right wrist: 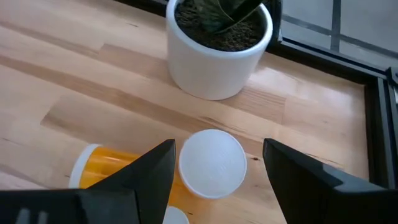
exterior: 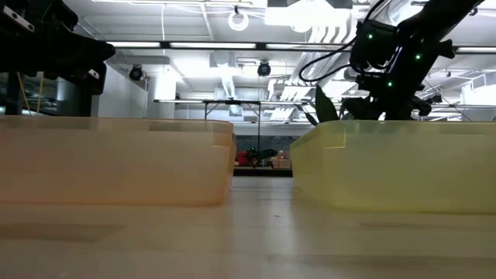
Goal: Pick and place medicine bottles into bin by pill shape (circle, oval)
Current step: Put the orange capsule bottle into the yellow bin
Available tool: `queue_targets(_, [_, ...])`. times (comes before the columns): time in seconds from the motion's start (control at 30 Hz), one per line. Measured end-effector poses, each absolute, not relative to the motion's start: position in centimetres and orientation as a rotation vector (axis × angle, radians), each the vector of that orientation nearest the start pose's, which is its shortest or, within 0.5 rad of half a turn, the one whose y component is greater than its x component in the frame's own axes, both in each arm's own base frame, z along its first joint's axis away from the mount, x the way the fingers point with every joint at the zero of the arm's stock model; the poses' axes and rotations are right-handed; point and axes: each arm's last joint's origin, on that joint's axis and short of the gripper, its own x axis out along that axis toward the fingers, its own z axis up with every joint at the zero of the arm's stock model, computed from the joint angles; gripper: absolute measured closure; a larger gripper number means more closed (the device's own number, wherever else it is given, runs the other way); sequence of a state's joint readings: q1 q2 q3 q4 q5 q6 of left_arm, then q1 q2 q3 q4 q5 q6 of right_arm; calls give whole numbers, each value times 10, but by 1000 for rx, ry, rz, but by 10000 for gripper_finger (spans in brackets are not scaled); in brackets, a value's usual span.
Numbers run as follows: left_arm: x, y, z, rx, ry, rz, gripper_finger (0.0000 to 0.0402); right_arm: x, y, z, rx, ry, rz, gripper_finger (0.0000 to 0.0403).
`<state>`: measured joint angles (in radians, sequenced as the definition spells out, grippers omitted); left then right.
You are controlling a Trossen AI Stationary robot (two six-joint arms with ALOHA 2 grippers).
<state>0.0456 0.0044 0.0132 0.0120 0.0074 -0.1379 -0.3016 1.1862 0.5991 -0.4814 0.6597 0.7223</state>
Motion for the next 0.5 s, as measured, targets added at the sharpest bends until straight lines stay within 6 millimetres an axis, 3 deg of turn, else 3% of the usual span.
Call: queue_targets(0.5, [97, 4, 169, -137, -23, 36, 396, 185, -87, 183, 422, 738, -1195, 151])
